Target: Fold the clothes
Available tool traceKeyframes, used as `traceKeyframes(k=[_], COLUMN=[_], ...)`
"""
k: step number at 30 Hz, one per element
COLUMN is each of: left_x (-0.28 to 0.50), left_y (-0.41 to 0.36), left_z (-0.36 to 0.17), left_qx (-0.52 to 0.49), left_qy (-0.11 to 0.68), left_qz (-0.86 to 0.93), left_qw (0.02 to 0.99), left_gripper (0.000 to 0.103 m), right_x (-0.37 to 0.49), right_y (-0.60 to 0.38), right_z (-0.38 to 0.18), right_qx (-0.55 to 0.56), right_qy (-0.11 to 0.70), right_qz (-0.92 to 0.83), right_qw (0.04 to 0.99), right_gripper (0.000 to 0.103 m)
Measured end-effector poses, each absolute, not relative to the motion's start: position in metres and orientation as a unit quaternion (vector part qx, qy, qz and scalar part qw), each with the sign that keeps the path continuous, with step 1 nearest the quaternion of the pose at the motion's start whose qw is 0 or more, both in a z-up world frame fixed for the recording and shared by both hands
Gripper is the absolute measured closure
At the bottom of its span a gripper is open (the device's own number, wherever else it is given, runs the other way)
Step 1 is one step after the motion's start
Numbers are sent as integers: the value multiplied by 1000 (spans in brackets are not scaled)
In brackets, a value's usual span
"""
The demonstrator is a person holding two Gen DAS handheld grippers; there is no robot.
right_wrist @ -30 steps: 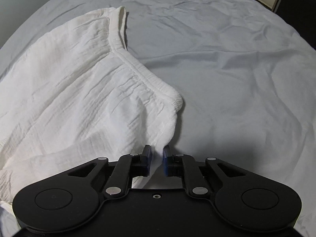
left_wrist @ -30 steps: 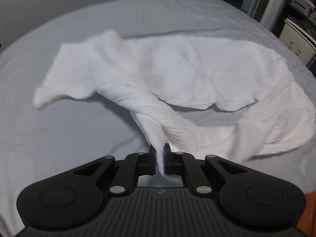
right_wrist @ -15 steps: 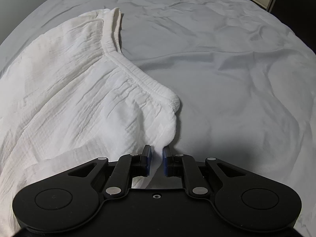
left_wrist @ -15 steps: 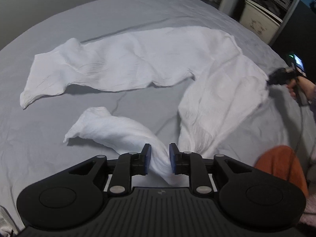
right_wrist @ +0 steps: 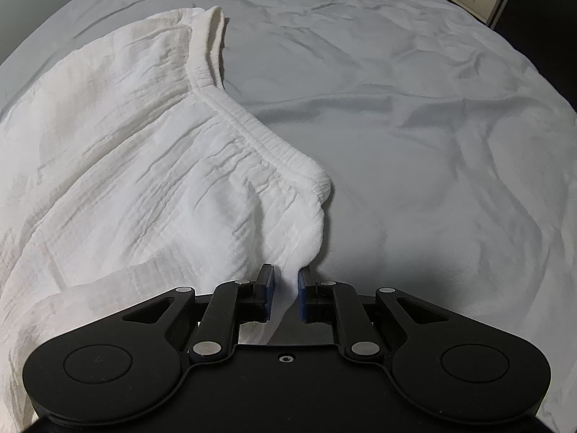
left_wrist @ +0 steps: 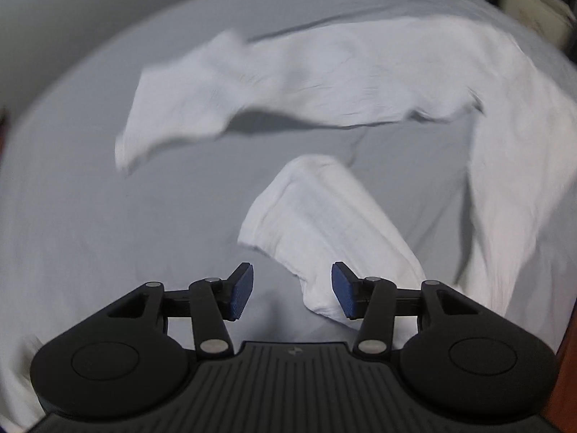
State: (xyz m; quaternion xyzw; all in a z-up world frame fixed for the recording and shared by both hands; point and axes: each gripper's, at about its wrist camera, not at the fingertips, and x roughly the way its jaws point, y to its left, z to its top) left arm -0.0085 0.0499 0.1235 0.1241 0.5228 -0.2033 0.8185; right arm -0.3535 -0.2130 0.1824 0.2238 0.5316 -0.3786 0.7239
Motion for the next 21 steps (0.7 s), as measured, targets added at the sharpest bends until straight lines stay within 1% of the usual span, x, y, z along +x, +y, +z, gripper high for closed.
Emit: traceKeyframes(k=[4,5,7,8,9,11,15,21], left_x=[23,28,37,39,40,41,38,41], left_y=[72,75,74,72,70,66,62,34], left_z=[96,90,74,70,67,62,83,136], left_qx=[-11,-33,-63,-65,-70,-85,-115,-159], left_qy=[553,558,572,576,578,582,559,524], left_qz=[-173,-166,-155,-154,-155,-160,-192,-267], left_qw=[815,813,803,800,798,793,799,793], left_gripper=[57,57,60,69,83,95,97,97], right_x=[-348,-347,-345,-345,-345,-345,-344,-342], right_y=[-206,-204,-201,-201,-200,-200,-199,-200], right_z=[184,184,184,184,183,183,182,180], right_qx=[206,203,196,194,195,193,187,180], right_qy=[538,539,541,542,541,542,544,550], right_qz=[-381,-382,-384,-385,-386,-386,-384,-378], right_qw=[723,722,722,722,721,721,722,722], right_gripper=[91,91,91,91,91,91,90,88])
